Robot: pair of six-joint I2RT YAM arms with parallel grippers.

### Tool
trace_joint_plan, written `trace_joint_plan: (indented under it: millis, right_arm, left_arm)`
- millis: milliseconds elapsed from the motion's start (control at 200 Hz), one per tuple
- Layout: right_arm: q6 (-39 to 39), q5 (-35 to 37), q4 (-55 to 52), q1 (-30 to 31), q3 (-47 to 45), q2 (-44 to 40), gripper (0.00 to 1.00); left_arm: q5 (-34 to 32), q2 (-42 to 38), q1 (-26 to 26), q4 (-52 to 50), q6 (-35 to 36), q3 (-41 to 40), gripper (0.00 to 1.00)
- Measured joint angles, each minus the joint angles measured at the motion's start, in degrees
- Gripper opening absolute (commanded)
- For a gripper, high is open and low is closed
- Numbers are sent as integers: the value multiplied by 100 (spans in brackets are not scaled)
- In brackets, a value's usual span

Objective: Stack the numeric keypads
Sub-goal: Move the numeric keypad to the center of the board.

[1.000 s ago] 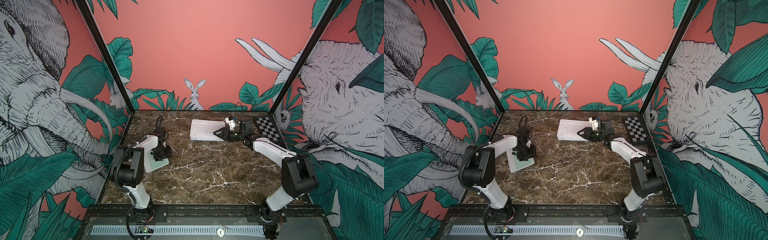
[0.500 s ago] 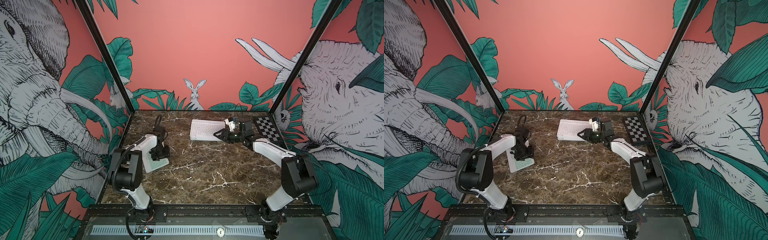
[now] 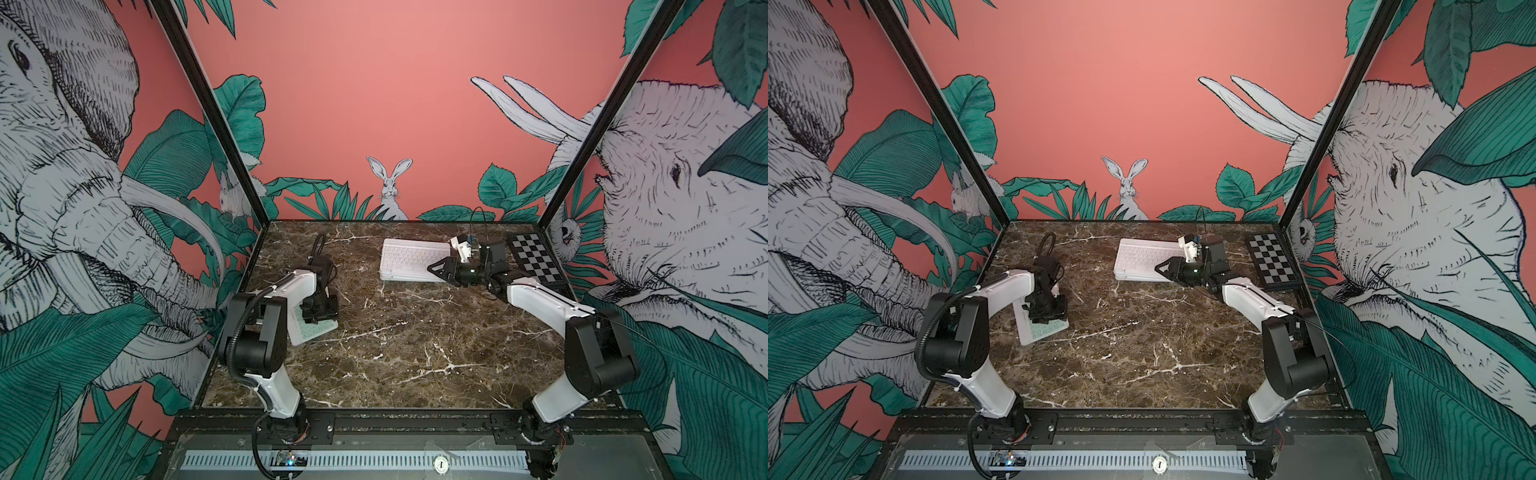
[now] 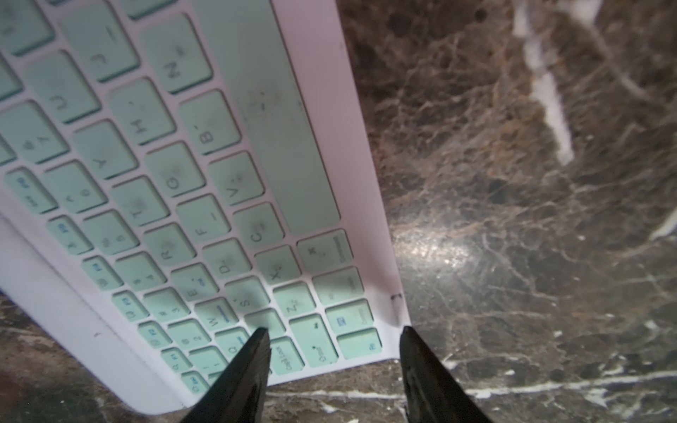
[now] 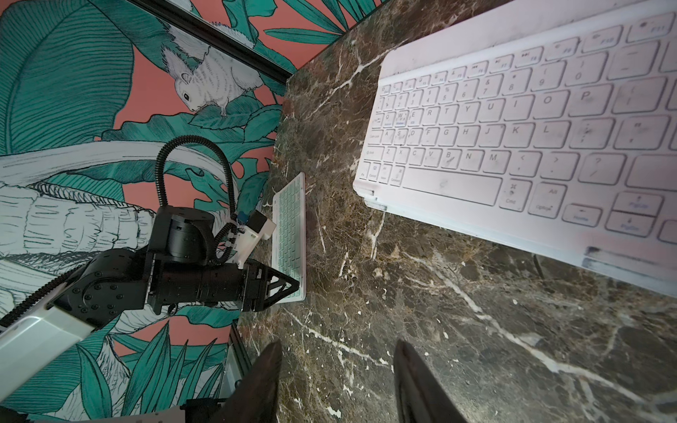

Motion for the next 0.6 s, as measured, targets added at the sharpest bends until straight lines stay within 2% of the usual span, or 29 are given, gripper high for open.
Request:
trace_joint_plan:
  millis: [240,600]
  right_arm:
    - [0,-4,-2,0,-20,-24,49]
    - [-2,-46,-4,0,-120,-247,49]
  left_arm:
    - [-33,116,-363,107,42,-42,54]
    - [-136,144,-1394,212,-168,-70,53]
